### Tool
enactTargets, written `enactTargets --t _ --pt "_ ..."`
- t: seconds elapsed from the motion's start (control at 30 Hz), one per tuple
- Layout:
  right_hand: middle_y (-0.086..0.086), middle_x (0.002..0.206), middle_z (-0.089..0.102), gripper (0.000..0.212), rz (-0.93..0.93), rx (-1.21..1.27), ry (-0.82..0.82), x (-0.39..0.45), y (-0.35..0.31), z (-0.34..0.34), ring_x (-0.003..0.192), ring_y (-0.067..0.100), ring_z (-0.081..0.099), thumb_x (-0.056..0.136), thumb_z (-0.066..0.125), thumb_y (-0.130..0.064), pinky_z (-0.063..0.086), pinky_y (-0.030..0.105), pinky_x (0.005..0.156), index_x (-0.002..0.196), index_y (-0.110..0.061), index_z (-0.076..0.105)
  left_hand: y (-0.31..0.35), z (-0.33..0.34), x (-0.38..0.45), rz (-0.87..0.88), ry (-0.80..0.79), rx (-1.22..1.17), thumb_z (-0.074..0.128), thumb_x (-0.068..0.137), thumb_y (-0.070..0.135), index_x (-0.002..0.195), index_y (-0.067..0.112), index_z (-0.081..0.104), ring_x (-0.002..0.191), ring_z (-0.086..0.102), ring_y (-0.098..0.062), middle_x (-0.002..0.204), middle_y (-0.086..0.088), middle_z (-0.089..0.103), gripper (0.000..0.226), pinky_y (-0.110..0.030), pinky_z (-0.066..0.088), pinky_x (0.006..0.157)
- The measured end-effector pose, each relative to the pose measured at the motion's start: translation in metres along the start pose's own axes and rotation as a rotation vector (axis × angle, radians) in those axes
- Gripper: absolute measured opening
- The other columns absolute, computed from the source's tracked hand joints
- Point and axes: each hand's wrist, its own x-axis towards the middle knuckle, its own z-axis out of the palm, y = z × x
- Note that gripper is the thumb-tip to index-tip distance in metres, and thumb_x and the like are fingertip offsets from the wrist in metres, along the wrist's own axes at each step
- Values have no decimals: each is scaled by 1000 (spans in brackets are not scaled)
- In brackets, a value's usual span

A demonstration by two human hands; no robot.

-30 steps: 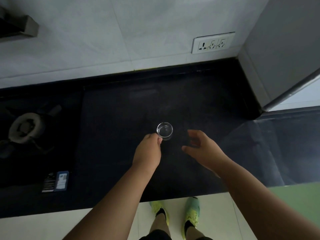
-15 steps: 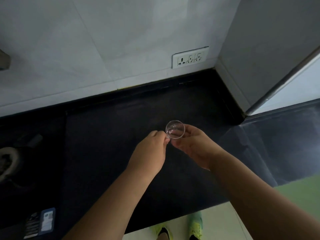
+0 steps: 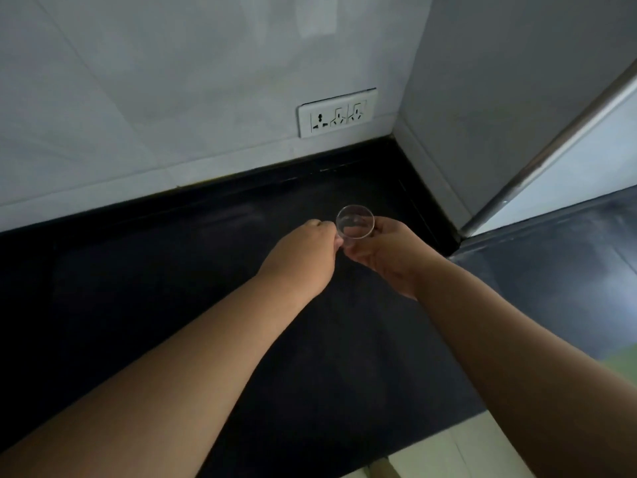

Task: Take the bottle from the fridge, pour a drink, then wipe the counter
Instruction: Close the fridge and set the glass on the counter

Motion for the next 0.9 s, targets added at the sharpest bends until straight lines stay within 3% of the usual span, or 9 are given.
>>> enactTargets --t 0.13,0.23,0.37,0.5,0.63,0.7,0.9 --pt "5 113 77 59 -4 -73 71 30 -5 -20 108 20 74 66 85 -14 60 42 97 122 -17 68 11 14 40 0 -28 7 50 108 24 122 16 62 95 62 -19 118 -3 60 20 -35 52 81" --pt "4 110 78 45 -1 -103 118 55 -9 -34 108 21 73 73 84 -8 60 41 96 114 -22 72 17 24 69 30 -8 36 52 105 17 127 16 60 98 62 -21 120 -4 59 24 -33 49 81" --pt "0 107 78 57 6 -207 192 89 -9 -49 108 22 71 55 81 -11 57 46 100 110 -26 76 19 38 109 -14 -41 41 54 101 12 128 15 60 91 53 -18 121 -5 58 28 -32 44 79" --pt "1 109 75 45 -9 -321 247 108 -10 -60 107 20 67 74 83 -7 54 40 97 114 -24 74 20 53 142 -43 -72 36 57 99 8 126 15 61 95 56 -20 123 -7 60 28 -31 41 80" --pt "-3 110 67 56 -74 -285 366 127 -4 -64 101 16 65 79 84 -10 55 33 86 127 -18 55 26 58 169 -62 -118 41 57 99 4 127 10 62 115 63 -27 129 -11 61 30 -33 46 88" --pt "0 113 64 61 -100 -307 415 132 -2 -64 98 16 64 85 81 -15 57 37 87 135 -19 47 28 61 181 -61 -123 39 57 98 2 129 9 61 116 62 -27 131 -12 61 31 -32 45 87" --pt "-4 117 60 40 -197 -427 442 143 -3 -67 99 11 56 100 64 -15 47 29 87 140 -17 57 24 66 200 -51 -103 34 54 100 0 131 7 60 117 62 -26 132 -14 62 32 -30 45 87"
